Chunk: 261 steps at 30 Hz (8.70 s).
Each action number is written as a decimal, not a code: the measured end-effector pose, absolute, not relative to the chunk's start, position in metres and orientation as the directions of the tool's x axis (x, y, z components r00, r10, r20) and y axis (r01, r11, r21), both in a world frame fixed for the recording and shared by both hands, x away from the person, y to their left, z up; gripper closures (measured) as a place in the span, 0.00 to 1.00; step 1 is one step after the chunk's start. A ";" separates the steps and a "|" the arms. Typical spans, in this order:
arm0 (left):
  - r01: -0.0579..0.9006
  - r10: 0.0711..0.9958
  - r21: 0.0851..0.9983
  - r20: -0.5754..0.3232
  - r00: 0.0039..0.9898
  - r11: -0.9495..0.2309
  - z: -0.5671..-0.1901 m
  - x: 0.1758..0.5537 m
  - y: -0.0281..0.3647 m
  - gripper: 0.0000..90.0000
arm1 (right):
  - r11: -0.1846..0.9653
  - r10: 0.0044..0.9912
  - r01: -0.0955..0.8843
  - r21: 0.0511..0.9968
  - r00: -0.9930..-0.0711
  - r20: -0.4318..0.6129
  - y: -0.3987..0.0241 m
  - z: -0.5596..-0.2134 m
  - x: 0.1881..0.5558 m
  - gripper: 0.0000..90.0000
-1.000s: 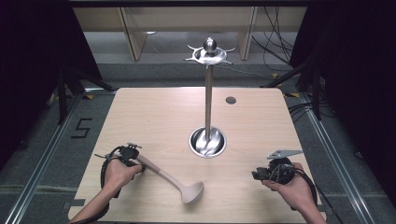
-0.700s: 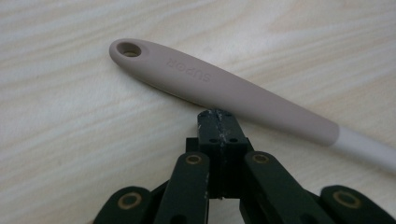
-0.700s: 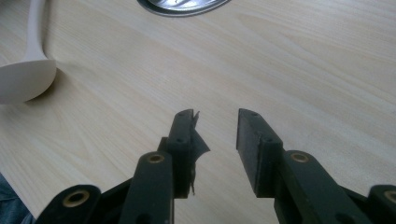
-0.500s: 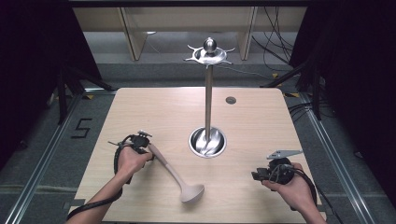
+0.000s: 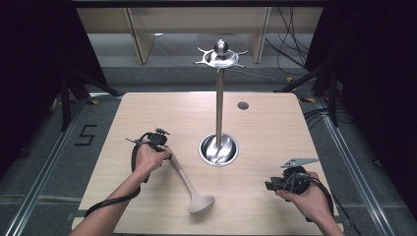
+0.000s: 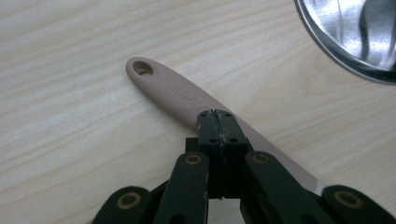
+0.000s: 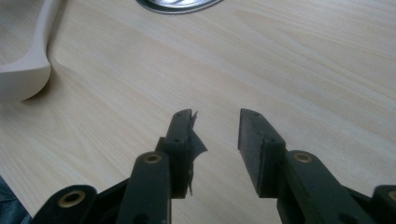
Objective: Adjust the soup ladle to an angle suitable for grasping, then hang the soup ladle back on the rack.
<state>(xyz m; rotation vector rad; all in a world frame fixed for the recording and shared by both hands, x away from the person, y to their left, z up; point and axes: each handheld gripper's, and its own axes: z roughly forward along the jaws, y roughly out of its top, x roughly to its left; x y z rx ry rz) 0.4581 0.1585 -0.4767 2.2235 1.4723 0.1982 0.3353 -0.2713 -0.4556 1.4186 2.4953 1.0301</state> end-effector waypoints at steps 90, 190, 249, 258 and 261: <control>0.910 0.922 0.242 -0.111 0.371 -0.337 -0.476 0.440 0.135 0.78 | 0.256 0.821 0.789 0.558 -0.482 0.306 -0.283 -0.464 0.333 0.62; 0.152 0.456 0.951 -0.013 0.890 -0.270 -0.369 0.380 0.255 0.84 | 0.241 0.827 0.751 0.615 -0.491 0.275 -0.287 -0.463 0.333 0.61; 0.141 0.372 0.963 -0.047 0.927 -0.230 -0.313 0.452 0.199 0.84 | 0.239 0.830 0.746 0.622 -0.489 0.268 -0.291 -0.462 0.335 0.61; 0.131 0.366 0.963 -0.037 0.930 -0.236 -0.306 0.455 0.195 0.84 | 0.237 0.833 0.745 0.623 -0.486 0.264 -0.291 -0.462 0.335 0.61; 0.128 0.362 0.963 -0.035 0.932 -0.237 -0.304 0.456 0.194 0.84 | 0.237 0.834 0.746 0.623 -0.485 0.264 -0.291 -0.462 0.335 0.61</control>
